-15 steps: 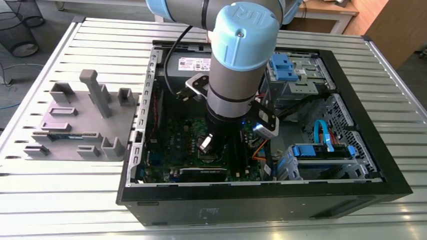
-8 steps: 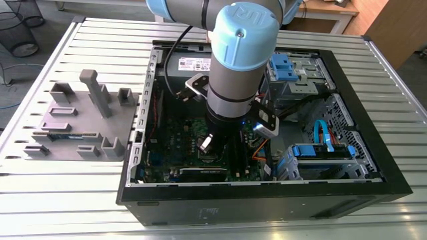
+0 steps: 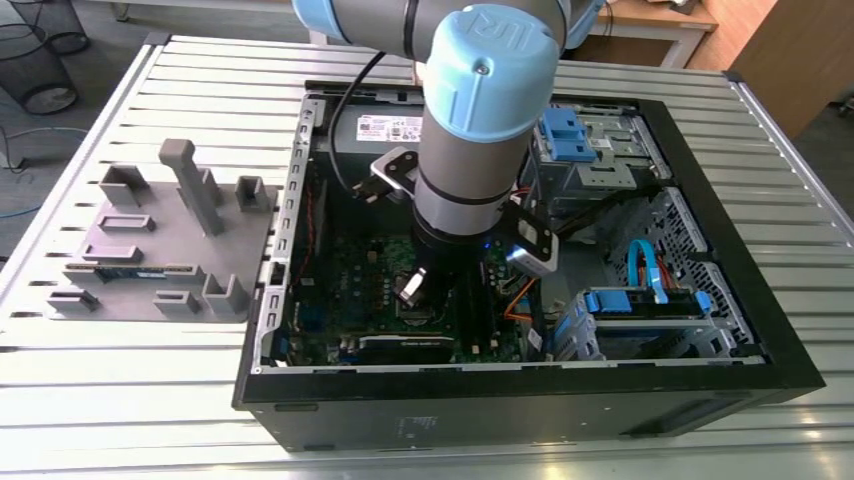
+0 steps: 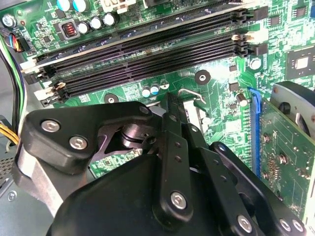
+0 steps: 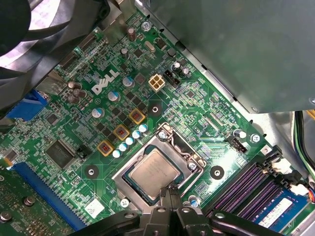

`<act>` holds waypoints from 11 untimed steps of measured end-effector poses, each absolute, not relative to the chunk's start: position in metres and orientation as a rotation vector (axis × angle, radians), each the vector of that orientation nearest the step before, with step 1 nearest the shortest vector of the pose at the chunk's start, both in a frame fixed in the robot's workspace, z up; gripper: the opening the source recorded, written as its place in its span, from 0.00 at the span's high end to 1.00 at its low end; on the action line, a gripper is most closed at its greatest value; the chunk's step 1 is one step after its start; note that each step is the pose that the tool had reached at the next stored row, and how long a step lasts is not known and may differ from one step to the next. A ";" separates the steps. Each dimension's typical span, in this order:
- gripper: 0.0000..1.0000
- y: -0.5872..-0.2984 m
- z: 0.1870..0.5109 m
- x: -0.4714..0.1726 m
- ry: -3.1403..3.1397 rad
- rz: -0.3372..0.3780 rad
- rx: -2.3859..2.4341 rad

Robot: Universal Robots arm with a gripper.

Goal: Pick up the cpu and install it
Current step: 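Install the first cpu locking lever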

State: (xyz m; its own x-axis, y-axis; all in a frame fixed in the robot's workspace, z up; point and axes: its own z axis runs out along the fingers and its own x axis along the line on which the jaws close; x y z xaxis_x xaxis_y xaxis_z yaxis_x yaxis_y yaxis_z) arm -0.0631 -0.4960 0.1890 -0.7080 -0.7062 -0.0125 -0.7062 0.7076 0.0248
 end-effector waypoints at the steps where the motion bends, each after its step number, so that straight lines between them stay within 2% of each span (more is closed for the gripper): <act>1: 0.89 -0.496 0.189 -0.063 2.905 0.046 -1.201; 11: 0.89 -0.496 0.192 -0.062 2.909 0.054 -1.202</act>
